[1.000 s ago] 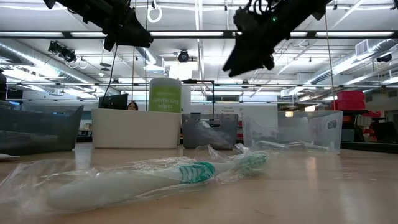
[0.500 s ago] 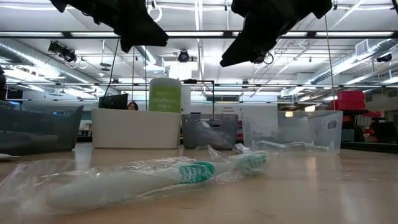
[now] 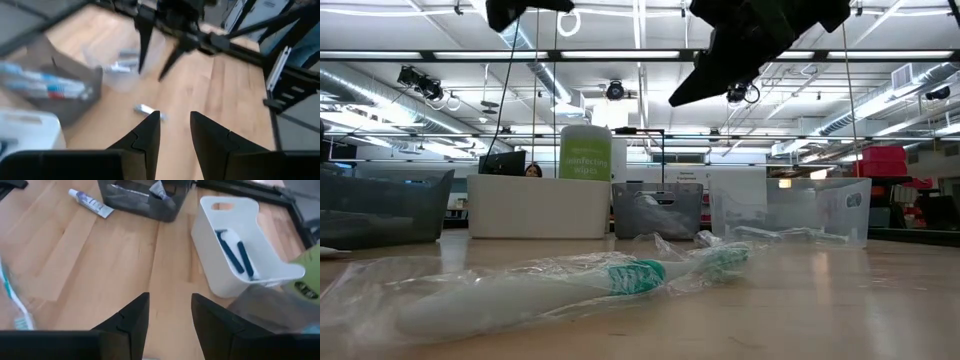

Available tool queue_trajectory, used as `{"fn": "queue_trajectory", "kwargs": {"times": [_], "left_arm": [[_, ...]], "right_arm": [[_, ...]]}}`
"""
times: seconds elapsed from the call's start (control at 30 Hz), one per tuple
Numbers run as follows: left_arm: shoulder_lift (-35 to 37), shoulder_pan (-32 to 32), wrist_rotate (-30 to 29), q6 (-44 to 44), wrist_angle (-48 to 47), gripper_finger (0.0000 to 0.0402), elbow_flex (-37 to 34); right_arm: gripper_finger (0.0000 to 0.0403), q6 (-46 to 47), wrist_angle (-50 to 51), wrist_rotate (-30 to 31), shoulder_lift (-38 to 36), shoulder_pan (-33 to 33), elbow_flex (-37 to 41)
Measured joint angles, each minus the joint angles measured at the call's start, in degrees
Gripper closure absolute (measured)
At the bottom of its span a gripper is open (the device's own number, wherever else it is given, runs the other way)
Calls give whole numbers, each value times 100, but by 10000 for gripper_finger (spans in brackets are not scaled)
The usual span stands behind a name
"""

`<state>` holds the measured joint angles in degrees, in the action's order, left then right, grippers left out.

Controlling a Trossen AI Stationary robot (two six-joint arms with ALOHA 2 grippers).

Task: Pick & Place Travel size toiletries
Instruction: Put the purple toothpaste into the bottom black bin

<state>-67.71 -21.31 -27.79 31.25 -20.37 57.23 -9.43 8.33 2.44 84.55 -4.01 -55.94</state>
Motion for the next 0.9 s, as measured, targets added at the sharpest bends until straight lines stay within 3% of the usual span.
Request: {"fn": "queue_trajectory", "kwargs": {"times": [0.17,0.23,0.5,0.7,0.9], "left_arm": [[-420,-506,22,1061,-1408,288,851],[-660,-674,282,1574,-2205,288,1104],[-1627,-1635,2607,3659,-4298,288,1377],[-2119,-2493,3735,5578,-4605,288,1375],[-2573,-3024,3513,5960,-4780,288,1375]], "right_arm": [[247,-375,-159,-1,0,0,0],[248,-511,-343,-1,0,13,0],[247,-806,-1126,-1,0,39,0],[247,-806,-1490,-1,0,72,0],[249,-806,-1677,-1,0,72,0]]}}
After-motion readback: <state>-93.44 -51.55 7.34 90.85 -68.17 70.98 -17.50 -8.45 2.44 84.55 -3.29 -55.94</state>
